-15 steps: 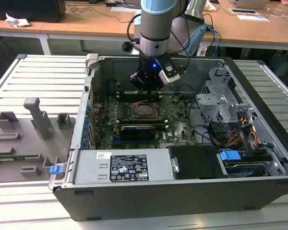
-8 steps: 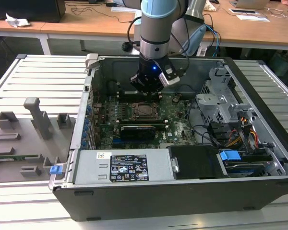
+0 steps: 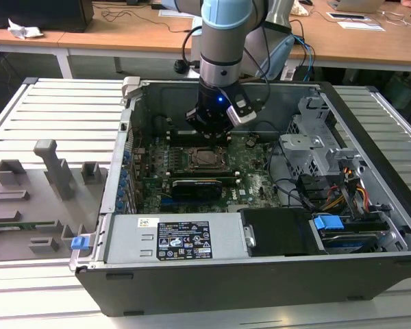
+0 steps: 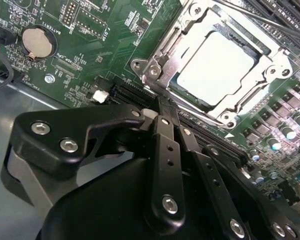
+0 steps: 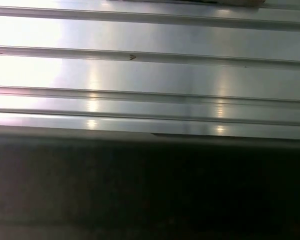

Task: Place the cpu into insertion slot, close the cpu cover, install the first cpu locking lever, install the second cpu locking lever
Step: 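Install the first cpu locking lever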

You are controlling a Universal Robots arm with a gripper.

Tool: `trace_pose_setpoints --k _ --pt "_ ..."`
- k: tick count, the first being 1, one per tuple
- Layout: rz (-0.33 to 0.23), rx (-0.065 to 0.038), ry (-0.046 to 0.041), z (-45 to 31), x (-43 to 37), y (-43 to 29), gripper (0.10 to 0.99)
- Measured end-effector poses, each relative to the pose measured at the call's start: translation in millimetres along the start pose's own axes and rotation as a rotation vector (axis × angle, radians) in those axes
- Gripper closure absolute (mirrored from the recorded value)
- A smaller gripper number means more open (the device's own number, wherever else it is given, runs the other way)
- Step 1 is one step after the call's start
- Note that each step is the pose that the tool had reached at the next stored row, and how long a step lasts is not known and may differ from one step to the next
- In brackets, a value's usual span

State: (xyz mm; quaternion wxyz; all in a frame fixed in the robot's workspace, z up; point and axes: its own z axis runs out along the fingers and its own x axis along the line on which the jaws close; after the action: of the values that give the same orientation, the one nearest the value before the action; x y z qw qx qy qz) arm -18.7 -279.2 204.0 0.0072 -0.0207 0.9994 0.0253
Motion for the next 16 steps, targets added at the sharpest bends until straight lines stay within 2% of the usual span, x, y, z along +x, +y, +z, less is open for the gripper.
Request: trace_pose_setpoints --k 12,14,16 --pt "0.000 0.001 -0.0004 2.3 -0.8 0.0 0.980" --pt "0.000 0.001 -0.0006 0.4 -0.9 0.1 0.980" --pt "0.000 0.001 -0.0005 -5.2 -1.0 0.4 0.980"
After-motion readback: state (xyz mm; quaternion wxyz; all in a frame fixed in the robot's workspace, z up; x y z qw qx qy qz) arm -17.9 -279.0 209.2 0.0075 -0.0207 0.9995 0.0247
